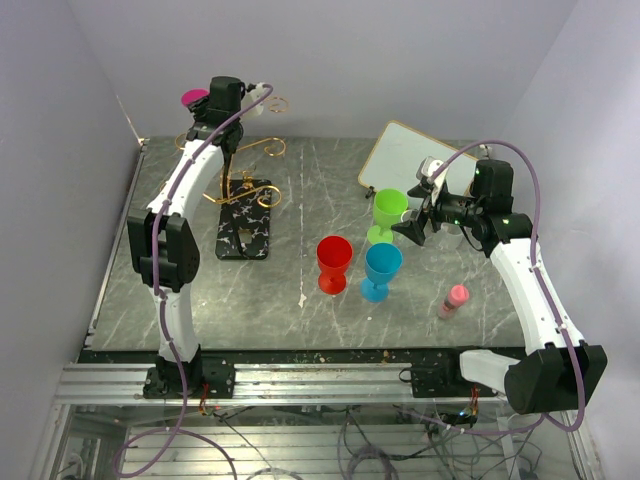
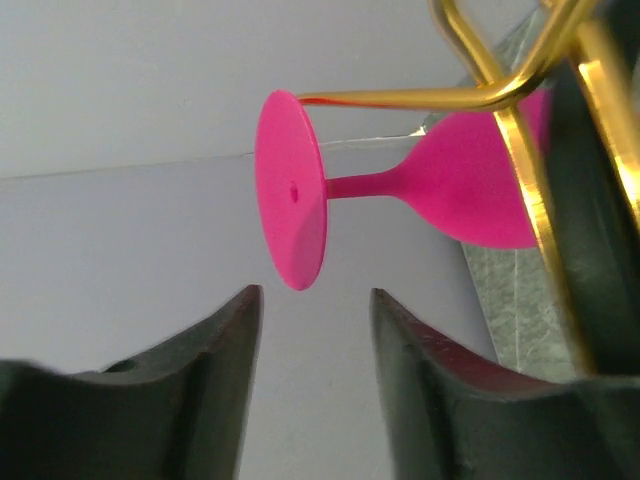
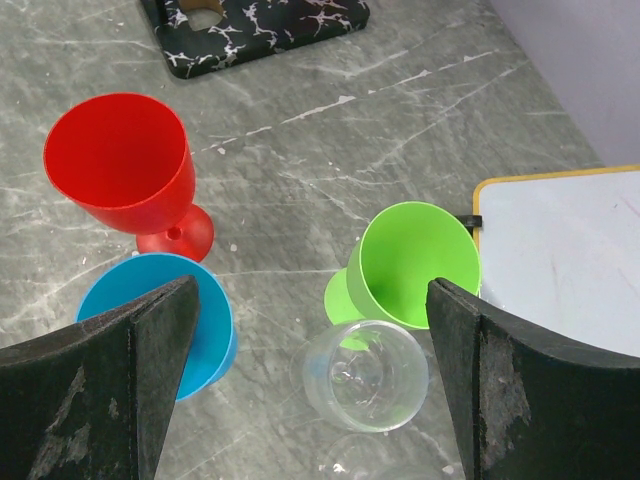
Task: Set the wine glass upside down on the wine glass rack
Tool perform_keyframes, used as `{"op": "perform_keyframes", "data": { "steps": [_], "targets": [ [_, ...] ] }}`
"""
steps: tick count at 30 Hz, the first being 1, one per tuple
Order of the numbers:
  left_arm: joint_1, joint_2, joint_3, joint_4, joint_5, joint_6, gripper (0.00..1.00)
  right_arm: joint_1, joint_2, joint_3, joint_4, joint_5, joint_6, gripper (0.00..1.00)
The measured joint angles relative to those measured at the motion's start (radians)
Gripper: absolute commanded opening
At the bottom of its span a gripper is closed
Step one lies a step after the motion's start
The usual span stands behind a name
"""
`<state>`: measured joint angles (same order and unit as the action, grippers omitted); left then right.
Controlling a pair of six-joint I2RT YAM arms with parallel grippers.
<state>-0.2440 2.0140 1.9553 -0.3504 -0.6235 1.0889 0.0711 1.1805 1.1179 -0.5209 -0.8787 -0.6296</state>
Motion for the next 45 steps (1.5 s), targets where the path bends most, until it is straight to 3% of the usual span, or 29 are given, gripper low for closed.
{"op": "perform_keyframes", "data": {
  "steps": [1,2,3,22,28,36,45],
  "targets": [
    [0.000,-0.001,-0.002,-0.003,0.001,-0.006,0.86,0.000,0.000,0.000,0.000,0.000,0.000,0.96],
    [0.000,-0.002,-0.003,0.000,0.001,-0.012,0.95,0.000,0.000,0.000,0.000,0.000,0.000,0.96],
    [0.000,-0.007,-0.003,0.010,0.005,-0.016,0.99,0.000,0.000,0.000,0.000,0.000,0.001,0.96],
    [-0.002,-0.257,-0.085,-0.043,0.140,-0.190,1.00,0.073,0.091,0.099,-0.069,0.095,0.021,0.95],
    [-0.002,-0.362,-0.153,-0.055,0.190,-0.311,1.00,0.165,0.163,0.195,-0.102,0.192,0.080,0.89],
    [-0.002,-0.666,-0.393,-0.120,0.309,-0.469,1.00,0.351,0.271,0.330,-0.229,0.390,0.144,0.81],
    [-0.002,-0.881,-0.518,-0.175,0.402,-0.561,1.00,0.509,0.401,0.389,-0.318,0.563,0.207,0.76]
  ]
}}
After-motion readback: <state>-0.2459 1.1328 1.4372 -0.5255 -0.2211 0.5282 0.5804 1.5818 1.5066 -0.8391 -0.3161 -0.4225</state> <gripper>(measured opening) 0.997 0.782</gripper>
